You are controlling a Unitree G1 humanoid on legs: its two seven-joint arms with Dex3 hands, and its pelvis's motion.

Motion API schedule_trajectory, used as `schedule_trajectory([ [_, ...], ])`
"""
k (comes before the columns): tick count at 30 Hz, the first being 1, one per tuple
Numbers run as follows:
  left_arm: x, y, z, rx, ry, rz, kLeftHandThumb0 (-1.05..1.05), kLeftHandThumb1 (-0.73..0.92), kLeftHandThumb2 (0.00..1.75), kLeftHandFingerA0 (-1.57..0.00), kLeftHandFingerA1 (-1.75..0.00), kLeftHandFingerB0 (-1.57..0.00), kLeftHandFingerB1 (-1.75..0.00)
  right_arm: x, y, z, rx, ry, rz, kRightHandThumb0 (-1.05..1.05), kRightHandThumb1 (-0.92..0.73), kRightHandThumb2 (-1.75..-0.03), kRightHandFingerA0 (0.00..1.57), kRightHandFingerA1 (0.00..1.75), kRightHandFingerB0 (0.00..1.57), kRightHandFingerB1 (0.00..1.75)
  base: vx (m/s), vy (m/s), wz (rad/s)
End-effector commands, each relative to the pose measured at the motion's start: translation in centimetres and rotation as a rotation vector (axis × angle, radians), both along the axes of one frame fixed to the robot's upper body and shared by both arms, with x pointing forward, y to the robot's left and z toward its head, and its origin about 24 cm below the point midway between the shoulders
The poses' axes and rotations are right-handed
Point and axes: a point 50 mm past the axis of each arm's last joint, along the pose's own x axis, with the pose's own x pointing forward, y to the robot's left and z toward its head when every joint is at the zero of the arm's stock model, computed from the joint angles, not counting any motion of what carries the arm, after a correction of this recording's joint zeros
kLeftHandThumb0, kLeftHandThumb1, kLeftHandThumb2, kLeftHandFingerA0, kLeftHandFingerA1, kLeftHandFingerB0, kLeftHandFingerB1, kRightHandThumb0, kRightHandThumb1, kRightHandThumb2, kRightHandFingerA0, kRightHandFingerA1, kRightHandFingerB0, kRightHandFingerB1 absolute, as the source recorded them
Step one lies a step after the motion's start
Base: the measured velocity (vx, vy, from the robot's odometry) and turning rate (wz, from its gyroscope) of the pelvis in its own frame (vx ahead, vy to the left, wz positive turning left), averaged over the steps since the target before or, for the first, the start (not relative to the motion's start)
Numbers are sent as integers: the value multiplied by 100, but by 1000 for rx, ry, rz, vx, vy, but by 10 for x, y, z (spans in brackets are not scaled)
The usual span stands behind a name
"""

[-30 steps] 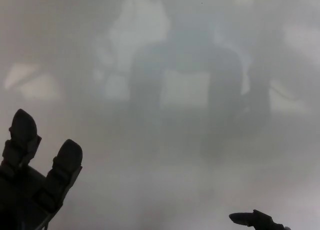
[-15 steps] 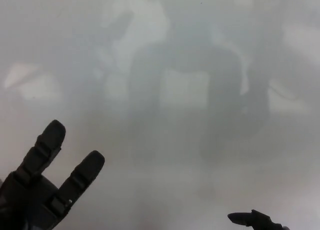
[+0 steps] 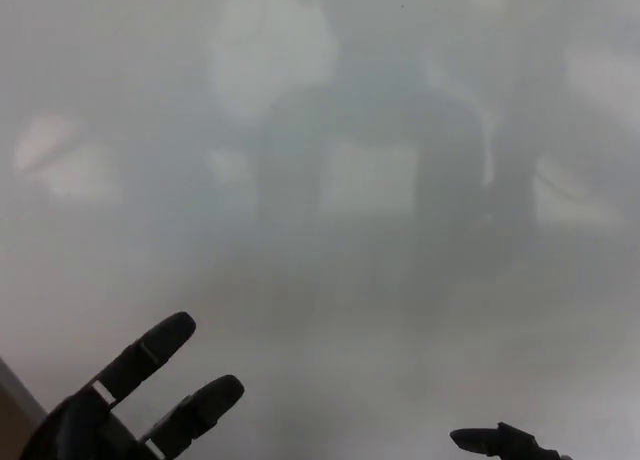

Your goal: A magnetic marker holder is on the left hand side of the white board, the robot put the index and middle finger into the opening of the container and pull off the magnetic holder and hand it to a human on the left hand side.

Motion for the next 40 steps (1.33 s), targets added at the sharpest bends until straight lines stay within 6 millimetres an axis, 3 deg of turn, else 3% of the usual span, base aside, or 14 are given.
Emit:
schedule_trajectory([
  [1,-49,27,-73,755,316,259,-78,71,99,-26,-47,-17,-41,-28,-6,-13,-16,88,6,-48,-65,-103,87,75,57,61,0,0,0],
  [6,-62,27,-84,765,373,254,-73,78,63,-23,-34,-17,-28,-36,-6,-16,-12,112,9,-46,-65,-103,87,75,54,60,0,0,0],
  [8,-65,27,-85,821,341,230,-77,57,87,-18,-44,-9,-37,-39,-6,-17,-3,125,5,-50,-79,-64,89,59,62,42,0,0,0],
  [9,-70,26,-88,854,328,205,-69,60,58,-21,-33,-15,-27,-43,-6,-19,3,137,5,-52,-79,-64,88,58,60,42,0,0,0],
  [10,-74,27,-90,867,329,193,-35,28,89,-1,-49,0,-47,-45,-6,-20,3,143,7,-52,-80,-64,87,59,59,41,0,0,0],
  [12,-77,27,-93,877,336,180,-35,24,86,-1,-49,0,-47,-47,-6,-20,5,150,10,-51,-79,-64,87,59,60,41,0,0,0],
  [20,-82,28,-98,834,374,204,-34,30,89,-2,-51,0,-47,-49,-7,-21,9,151,7,-50,-78,-64,87,59,60,42,0,0,0],
  [25,-81,30,-99,841,368,205,-54,48,55,-11,-32,-14,-26,-47,-7,-20,9,152,9,-50,-79,-64,86,58,60,42,0,0,0],
  [26,-80,30,-99,838,370,209,-31,28,86,-2,-50,0,-47,-47,-7,-20,8,150,8,-49,-79,-64,86,58,61,42,0,0,0],
  [32,-77,29,-100,829,365,225,-29,31,86,-2,-50,0,-46,-44,-8,-19,6,147,6,-48,-79,-64,87,58,61,42,0,0,0],
  [33,-75,30,-99,823,362,230,-28,35,88,-2,-50,0,-47,-41,-7,-19,4,143,8,-46,-63,-102,86,76,52,60,0,0,0],
  [35,-76,30,-100,828,360,232,-27,37,89,-2,-50,0,-47,-41,-7,-19,0,144,6,-47,-64,-103,87,75,53,60,0,0,0],
  [36,-77,30,-100,827,362,231,-27,38,89,-2,-50,0,-47,-42,-8,-19,-5,147,6,-50,-79,-64,89,60,62,42,0,0,0],
  [40,-76,30,-102,815,369,236,-29,30,85,-2,-50,0,-47,-43,-8,-20,-4,152,4,-52,-79,-64,88,59,62,42,0,0,0],
])
